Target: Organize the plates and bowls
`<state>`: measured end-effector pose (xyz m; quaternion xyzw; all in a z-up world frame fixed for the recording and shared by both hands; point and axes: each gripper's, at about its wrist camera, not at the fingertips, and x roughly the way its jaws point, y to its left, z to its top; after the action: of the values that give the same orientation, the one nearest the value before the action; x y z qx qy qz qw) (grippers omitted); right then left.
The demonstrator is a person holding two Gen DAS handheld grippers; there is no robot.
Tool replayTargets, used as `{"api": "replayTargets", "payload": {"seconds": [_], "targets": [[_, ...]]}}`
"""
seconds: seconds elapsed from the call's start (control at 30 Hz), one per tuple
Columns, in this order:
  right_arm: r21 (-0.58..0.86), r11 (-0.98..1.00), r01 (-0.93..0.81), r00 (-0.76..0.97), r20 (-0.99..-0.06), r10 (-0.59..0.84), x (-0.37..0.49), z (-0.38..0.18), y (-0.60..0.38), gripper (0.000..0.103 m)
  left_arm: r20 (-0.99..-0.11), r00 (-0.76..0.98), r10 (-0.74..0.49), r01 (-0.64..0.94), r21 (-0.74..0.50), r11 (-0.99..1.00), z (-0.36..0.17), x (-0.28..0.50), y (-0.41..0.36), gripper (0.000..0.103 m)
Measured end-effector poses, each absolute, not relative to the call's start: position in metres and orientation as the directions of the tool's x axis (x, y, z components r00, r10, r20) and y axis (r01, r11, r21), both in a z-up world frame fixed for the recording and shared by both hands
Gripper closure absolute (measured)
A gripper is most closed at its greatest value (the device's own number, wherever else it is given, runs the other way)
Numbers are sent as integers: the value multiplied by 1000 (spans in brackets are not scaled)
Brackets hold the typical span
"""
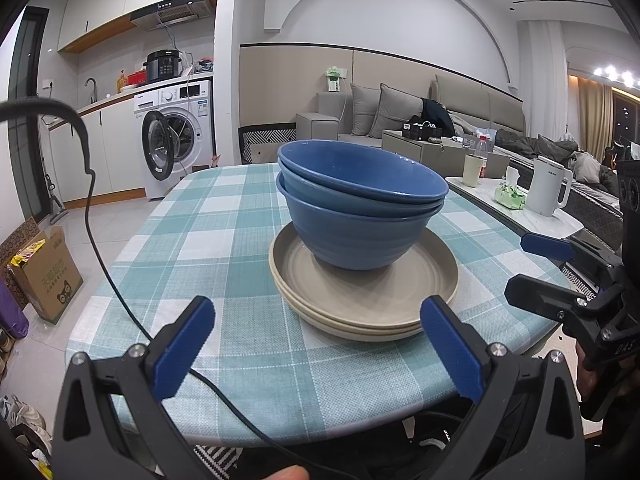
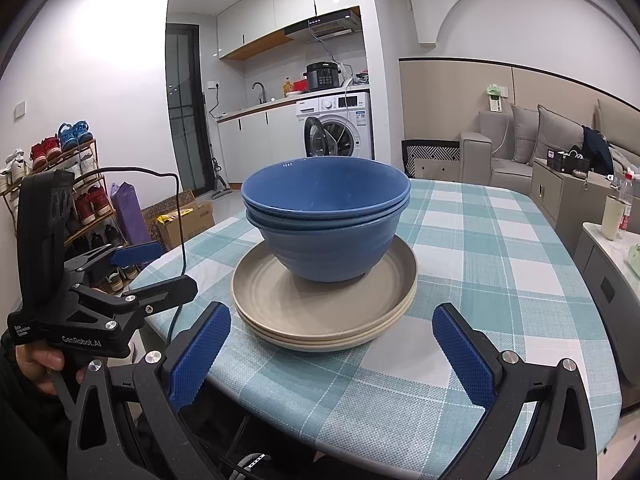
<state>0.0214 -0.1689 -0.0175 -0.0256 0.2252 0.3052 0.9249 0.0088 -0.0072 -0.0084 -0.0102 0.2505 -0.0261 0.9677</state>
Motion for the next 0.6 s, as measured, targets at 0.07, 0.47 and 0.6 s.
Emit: {"api": "replayTargets", "payload": {"seconds": [0.07, 0.47, 0.6], "targets": [[89, 813, -576, 713, -433, 552, 21, -17, -169, 0, -484, 873, -56, 47, -32, 998, -8, 9, -7, 0], [88, 811, -579, 710, -435, 554, 20, -18, -168, 0, -485, 872, -58, 47, -33, 998, -9, 9, -7, 0], [89, 811, -578, 710, -434, 554, 20, -18, -168, 0, -486, 872, -58, 47, -34, 998, -9, 9, -7, 0]]}}
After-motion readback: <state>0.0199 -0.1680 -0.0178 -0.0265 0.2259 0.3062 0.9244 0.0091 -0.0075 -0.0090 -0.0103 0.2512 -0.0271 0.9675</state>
